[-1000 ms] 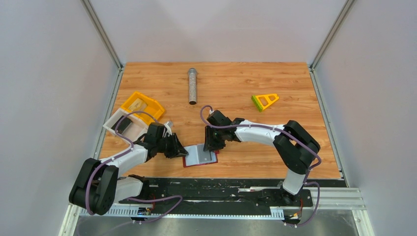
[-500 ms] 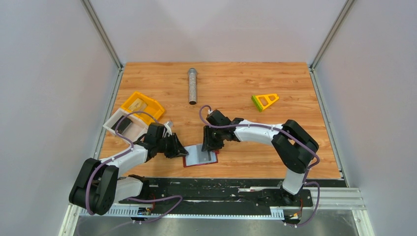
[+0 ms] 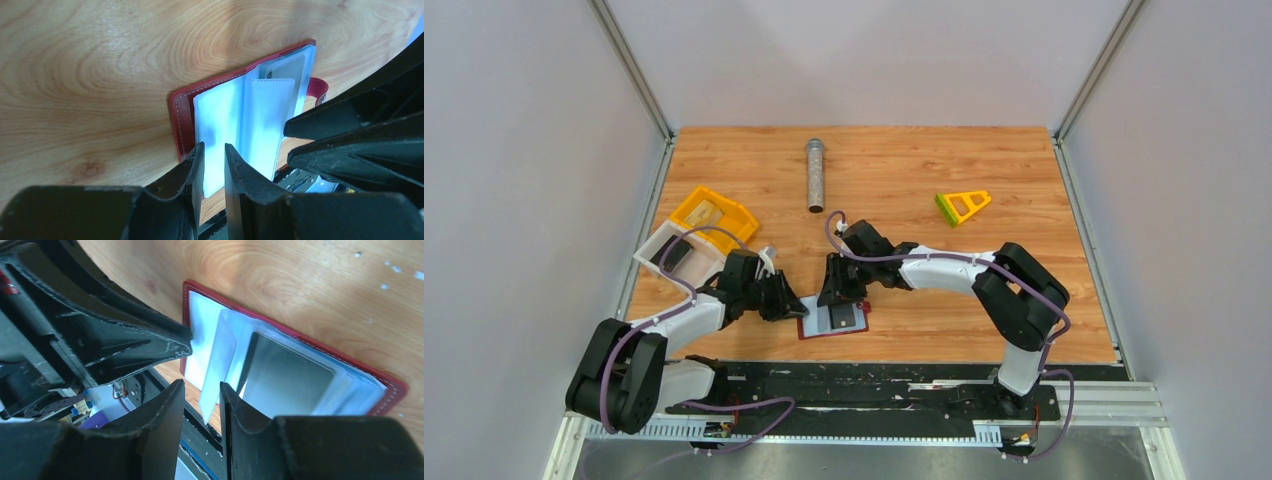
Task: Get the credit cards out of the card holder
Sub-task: Remove the credit card from the card holder.
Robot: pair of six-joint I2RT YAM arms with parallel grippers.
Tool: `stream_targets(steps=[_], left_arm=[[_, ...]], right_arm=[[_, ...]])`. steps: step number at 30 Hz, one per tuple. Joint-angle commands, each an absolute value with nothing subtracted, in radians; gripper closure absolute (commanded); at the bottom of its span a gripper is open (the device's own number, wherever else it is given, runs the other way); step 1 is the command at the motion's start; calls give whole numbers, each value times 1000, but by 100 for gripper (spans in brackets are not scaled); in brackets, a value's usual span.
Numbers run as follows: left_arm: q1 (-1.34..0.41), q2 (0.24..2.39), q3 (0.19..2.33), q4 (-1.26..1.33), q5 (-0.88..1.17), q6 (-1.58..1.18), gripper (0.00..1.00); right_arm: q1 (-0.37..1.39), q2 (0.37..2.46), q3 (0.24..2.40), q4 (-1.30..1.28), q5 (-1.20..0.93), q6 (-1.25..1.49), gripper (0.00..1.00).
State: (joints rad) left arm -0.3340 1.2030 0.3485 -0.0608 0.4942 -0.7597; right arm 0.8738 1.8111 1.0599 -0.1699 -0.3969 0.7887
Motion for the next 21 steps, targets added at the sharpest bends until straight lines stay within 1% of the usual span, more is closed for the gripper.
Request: stream_targets(steps=[1,5,8,13,16,21], left_arm=[[-337,1205,338,-42,492,-766,71],[-337,1174,355,-83,485,-769,70],[-337,1121,379,-148,460,-780,66],[-338,993,428,-265,369,-791,63],[-337,937,444,-306,348,-800,62],[-337,908,456,-326,333,-813,61]], right_arm=[[871,1821,1064,-70,-468,816,67],[880,1842,1082,-56,-481,818,67],[882,1853,1095,-55,-494,813,65],[882,1869,1118,-52,-514,798,63],[882,1874,1129,-30,-553,776,59],[884,1879,1141,-9,-576,763,49]])
